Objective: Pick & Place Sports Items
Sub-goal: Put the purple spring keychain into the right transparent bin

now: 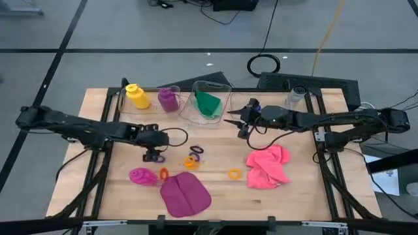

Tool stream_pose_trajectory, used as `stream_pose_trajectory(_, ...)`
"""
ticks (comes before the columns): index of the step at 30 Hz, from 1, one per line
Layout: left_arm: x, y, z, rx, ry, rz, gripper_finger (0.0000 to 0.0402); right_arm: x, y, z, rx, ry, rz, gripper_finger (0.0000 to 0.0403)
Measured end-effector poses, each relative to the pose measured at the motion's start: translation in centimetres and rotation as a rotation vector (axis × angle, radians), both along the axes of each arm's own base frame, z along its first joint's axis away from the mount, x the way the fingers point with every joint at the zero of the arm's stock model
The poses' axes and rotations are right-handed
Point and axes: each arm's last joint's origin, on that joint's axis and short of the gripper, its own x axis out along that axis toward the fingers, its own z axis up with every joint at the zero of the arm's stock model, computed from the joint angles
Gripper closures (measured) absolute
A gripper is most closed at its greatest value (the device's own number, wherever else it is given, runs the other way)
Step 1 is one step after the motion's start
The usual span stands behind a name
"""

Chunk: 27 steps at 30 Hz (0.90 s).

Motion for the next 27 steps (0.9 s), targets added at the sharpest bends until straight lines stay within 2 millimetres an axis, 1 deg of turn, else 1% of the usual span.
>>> stream_pose_trajectory(11,0.5,-0.8,0.0,-0.006,-0.042,-0.031,0.0124,0.0,0.0,0.0,-0.016,0.01,0.004,0.0259)
stream_pose_trajectory(16,0.8,-0.9,-0.9,0.005,0.001,-0.047,0.0124,0.0,0.0,0.0,-0.016,0.01,0.004,0.0259)
stream_pose_trajectory(19,1.2,-1.0,-1.7,0.017,0.043,-0.07,0.0124,0.0,0.0,0.0,-0.016,0.01,0.004,0.0259)
stream_pose_trajectory(27,1.7,-1.2,-3.4,-0.02,0.137,-0.109,0.0124,0.0,0.0,0.0,-0.016,0.01,0.004,0.0259)
